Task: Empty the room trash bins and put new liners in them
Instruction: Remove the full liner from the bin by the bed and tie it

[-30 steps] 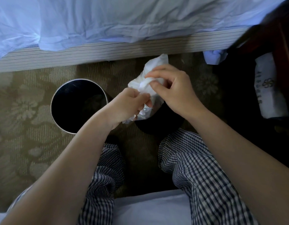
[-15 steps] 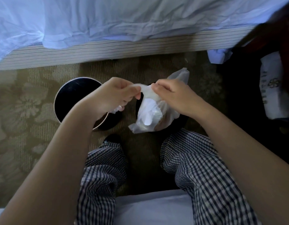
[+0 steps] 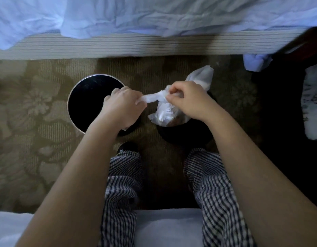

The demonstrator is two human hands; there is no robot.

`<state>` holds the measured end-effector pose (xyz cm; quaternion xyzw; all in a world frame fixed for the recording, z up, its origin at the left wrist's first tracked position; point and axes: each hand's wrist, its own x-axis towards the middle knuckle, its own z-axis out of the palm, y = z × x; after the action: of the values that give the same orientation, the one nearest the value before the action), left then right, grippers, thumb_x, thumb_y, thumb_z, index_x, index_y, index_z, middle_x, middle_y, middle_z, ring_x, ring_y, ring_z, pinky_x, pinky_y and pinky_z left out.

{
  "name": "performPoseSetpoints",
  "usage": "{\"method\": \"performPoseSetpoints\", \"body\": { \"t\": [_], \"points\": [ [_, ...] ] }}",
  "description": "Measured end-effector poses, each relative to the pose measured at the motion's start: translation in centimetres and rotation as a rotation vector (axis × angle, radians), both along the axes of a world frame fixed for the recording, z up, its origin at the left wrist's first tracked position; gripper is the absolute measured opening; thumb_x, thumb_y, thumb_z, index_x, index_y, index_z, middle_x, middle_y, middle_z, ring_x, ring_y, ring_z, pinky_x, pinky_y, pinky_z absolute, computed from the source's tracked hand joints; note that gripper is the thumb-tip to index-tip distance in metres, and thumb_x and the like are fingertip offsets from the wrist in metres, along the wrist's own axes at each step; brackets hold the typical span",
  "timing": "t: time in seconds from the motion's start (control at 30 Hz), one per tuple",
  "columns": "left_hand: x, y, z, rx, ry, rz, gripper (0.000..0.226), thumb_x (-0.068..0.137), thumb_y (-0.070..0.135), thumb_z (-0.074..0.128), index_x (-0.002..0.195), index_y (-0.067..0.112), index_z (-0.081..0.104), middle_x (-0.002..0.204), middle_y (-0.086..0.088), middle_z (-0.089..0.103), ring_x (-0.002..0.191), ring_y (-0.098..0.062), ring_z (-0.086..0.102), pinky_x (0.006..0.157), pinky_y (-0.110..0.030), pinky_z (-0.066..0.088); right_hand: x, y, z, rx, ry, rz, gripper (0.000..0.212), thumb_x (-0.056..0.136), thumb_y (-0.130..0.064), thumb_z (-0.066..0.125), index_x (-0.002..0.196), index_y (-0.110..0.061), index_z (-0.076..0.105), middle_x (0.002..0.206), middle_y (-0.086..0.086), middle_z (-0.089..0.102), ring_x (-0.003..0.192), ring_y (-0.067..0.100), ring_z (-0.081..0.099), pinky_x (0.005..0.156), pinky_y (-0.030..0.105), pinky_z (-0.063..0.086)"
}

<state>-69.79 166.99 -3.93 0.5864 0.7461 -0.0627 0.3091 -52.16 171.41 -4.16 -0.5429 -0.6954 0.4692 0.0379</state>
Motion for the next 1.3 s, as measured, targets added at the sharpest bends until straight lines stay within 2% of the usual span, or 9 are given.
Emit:
{"method": "performPoseSetpoints", "body": {
  "t": [0.1,0.2,0.4,0.57,0.63,0.77,0.93,1.13,1.3],
  "points": [
    [-0.1,-1.3,-1.0,-0.058,-0.173,0.141,0.024,0.092,0.03,0.051,0.074,0.015,0.053,0.078,-0.002,0.052,0.082,-0.024,0.054,0.07,-0.036,0.041,-2.5,-0.1,-0.6,0.019,0.043,-0.029,0.014,0.094,-0.028,0.055,0.105,-0.022,0.06,0.082,-0.017,0.052,0.091,0.005,0.051,0.077,0.022,0.04],
    [-0.1,-2.8,-0.7,-0.032,-0.428,0.35,0.03,0.092,0.033,0.056,0.075,0.009,0.052,0.065,0.0,0.049,0.06,-0.015,0.047,0.055,-0.029,0.037,-4.4,-0.4,-0.6,-0.009,0.029,-0.002,0.019,0.095,-0.027,0.054,0.11,-0.019,0.061,0.078,-0.017,0.047,0.09,0.006,0.05,0.079,0.025,0.045],
    [-2.2,-6.3,2.9,0.114,-0.444,0.601,0.026,0.093,0.026,0.055,0.072,0.01,0.052,0.065,-0.001,0.049,0.061,-0.011,0.044,0.06,-0.032,0.035,-7.1,-1.2,3.1,-0.075,0.013,0.124,0.023,0.095,-0.022,0.053,0.117,-0.017,0.058,0.101,-0.006,0.054,0.096,0.014,0.057,0.081,0.032,0.051],
    [-4.3,-9.1,10.2,0.098,-0.454,0.611,0.024,0.092,0.031,0.055,0.077,0.011,0.055,0.067,0.0,0.05,0.06,-0.008,0.043,0.056,-0.017,0.033,-9.8,-0.6,10.7,-0.114,-0.04,0.355,0.023,0.094,-0.021,0.052,0.116,-0.018,0.059,0.078,-0.015,0.046,0.081,0.009,0.051,0.069,0.027,0.046],
    [-5.0,-10.0,14.0,0.126,-0.415,0.619,0.026,0.092,0.032,0.054,0.081,0.009,0.057,0.068,-0.004,0.052,0.059,-0.007,0.043,0.055,-0.015,0.034,-11.0,-0.3,14.8,-0.109,-0.037,0.467,0.024,0.094,-0.021,0.052,0.116,-0.018,0.06,0.082,-0.012,0.05,0.086,0.013,0.055,0.07,0.029,0.047],
    [-5.5,-11.4,22.6,0.28,-0.375,0.733,0.021,0.093,0.027,0.056,0.081,0.01,0.056,0.061,0.006,0.046,0.053,0.001,0.045,0.054,-0.01,0.037,-13.1,0.0,23.4,-0.076,-0.007,0.616,0.022,0.094,-0.02,0.054,0.114,-0.016,0.062,0.092,-0.008,0.053,0.092,0.015,0.057,0.076,0.028,0.046],
    [-5.3,-14.1,31.8,0.393,-0.403,0.917,0.023,0.092,0.026,0.057,0.088,0.003,0.061,0.064,0.001,0.048,0.055,-0.002,0.042,0.054,-0.011,0.037,-15.6,-0.6,32.9,-0.041,-0.01,0.74,0.016,0.092,-0.018,0.055,0.105,-0.021,0.063,0.08,-0.014,0.054,0.072,0.0,0.05,0.057,0.017,0.04],
    [-9.1,-18.5,39.6,0.522,-0.394,1.072,0.014,0.091,0.027,0.059,0.087,0.015,0.065,0.068,0.009,0.058,0.062,0.003,0.051,0.057,-0.012,0.039,-20.6,-3.8,42.2,0.04,0.033,0.888,0.019,0.092,-0.016,0.054,0.109,-0.018,0.063,0.086,-0.017,0.054,0.082,0.003,0.052,0.06,0.004,0.035],
    [-16.3,-22.6,46.2,0.55,-0.335,0.935,0.016,0.089,0.028,0.062,0.083,0.013,0.065,0.073,0.003,0.062,0.064,0.002,0.052,0.058,-0.009,0.038,-25.5,-7.4,48.7,0.111,0.091,0.97,0.028,0.093,-0.014,0.053,0.121,-0.015,0.059,0.106,-0.006,0.059,0.101,0.009,0.055,0.074,0.013,0.041]
  ]
}}
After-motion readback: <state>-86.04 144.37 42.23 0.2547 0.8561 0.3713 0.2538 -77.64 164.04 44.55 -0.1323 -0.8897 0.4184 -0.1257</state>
